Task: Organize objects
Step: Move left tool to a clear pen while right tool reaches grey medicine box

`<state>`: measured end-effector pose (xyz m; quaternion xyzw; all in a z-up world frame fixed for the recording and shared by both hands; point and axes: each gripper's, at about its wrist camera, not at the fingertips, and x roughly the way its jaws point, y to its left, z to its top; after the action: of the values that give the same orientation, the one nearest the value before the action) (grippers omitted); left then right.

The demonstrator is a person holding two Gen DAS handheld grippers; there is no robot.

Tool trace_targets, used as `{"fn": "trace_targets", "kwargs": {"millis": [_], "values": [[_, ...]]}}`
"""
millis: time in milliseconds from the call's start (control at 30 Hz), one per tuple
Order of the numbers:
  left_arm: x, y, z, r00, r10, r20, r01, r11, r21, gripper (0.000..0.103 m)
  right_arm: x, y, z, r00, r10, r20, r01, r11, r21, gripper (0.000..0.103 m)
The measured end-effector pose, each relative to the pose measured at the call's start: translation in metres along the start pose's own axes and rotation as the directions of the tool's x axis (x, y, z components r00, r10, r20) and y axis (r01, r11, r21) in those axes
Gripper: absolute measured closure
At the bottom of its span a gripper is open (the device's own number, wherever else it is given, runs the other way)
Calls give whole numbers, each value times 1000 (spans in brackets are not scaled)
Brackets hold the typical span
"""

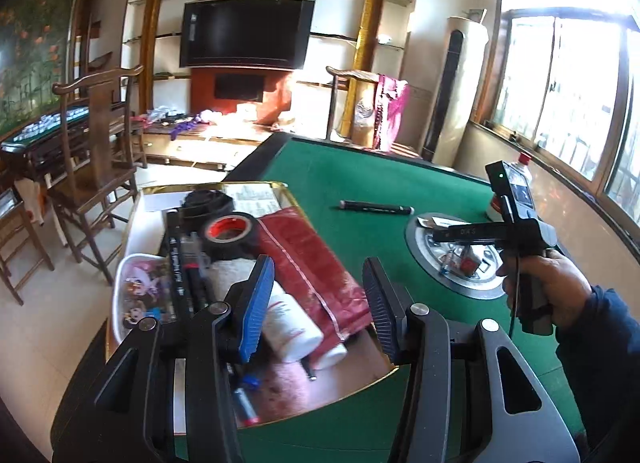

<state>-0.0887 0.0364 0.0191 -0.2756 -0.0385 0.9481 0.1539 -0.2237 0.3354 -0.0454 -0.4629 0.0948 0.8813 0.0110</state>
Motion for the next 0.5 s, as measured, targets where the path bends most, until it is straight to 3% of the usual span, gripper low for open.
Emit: {"fn": "trace_targets", "kwargs": {"millis": [133, 233, 300, 367, 467, 500], "values": [[13, -33, 3, 996, -77, -51, 80, 995, 61, 57, -20, -27, -17, 999, -54, 0, 54, 999, 5, 41], [32, -65, 7, 978, -172, -120, 185, 977, 107, 57, -45, -52, -38, 998, -62, 19, 62, 998, 17, 41], [55, -93, 11, 953, -233, -194, 262, 955, 139, 57, -71, -70, -53, 997, 20, 76, -23, 999, 31, 41], [85, -122, 15, 916, -296, -269, 345, 925, 158, 57, -101, -84, -69, 986, 81, 146, -85, 996, 27, 40], [143, -157, 19, 857, -310, -412, 408, 896, 174, 58, -136, -102, -91, 963, 116, 243, -122, 992, 12, 40], [160, -164, 20, 852, -292, -435, 398, 901, 173, 62, -140, -109, -94, 959, 111, 259, -119, 993, 15, 40]]}}
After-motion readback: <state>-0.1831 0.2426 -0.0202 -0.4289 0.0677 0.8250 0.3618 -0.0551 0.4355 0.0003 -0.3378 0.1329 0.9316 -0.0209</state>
